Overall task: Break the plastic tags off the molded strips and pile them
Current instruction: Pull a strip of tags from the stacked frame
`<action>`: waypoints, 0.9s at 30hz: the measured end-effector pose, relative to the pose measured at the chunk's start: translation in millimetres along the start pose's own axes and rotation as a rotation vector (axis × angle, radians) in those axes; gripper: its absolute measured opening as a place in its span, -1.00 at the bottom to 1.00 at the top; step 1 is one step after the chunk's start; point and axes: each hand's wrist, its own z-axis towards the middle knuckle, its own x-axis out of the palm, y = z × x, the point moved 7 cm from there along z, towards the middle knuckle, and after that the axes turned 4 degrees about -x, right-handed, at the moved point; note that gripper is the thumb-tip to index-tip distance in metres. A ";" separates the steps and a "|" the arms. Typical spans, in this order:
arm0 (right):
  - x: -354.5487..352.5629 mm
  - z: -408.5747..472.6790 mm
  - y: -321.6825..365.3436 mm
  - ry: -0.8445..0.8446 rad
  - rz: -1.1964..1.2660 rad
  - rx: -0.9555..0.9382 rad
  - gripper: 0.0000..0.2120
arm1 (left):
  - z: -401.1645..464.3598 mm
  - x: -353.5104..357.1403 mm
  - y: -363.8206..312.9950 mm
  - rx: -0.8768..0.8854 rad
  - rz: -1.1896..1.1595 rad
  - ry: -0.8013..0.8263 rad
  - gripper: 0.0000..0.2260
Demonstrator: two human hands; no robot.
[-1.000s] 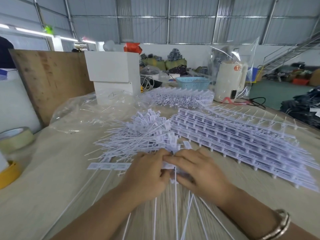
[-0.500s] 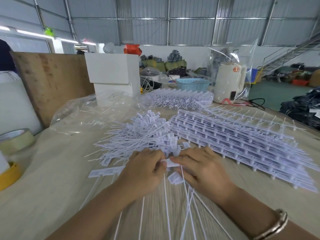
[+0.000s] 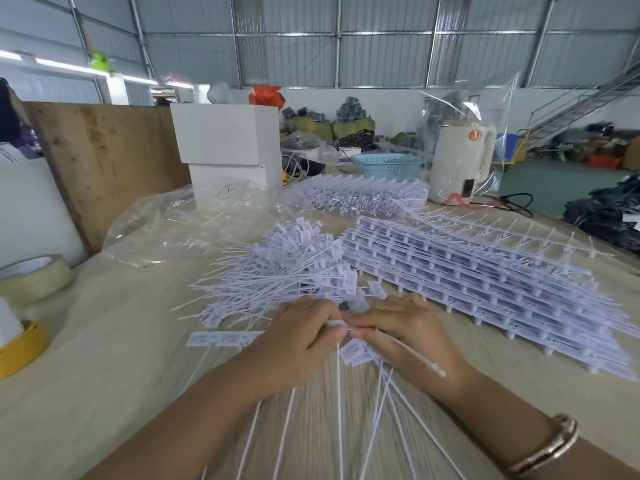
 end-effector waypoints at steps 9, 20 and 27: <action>-5.6 -3.3 -21.4 -0.038 0.090 0.066 -0.74 | -1.0 -13.2 -10.4 0.073 -0.036 -0.131 -0.76; 15.5 -10.7 -14.6 0.281 -0.174 -0.071 -0.39 | -0.4 -12.3 -2.5 -0.041 -0.088 -0.142 -0.68; 5.6 -8.2 -15.5 0.170 -0.109 -0.068 -0.42 | 0.0 -11.7 -4.1 -0.057 -0.076 -0.135 -0.66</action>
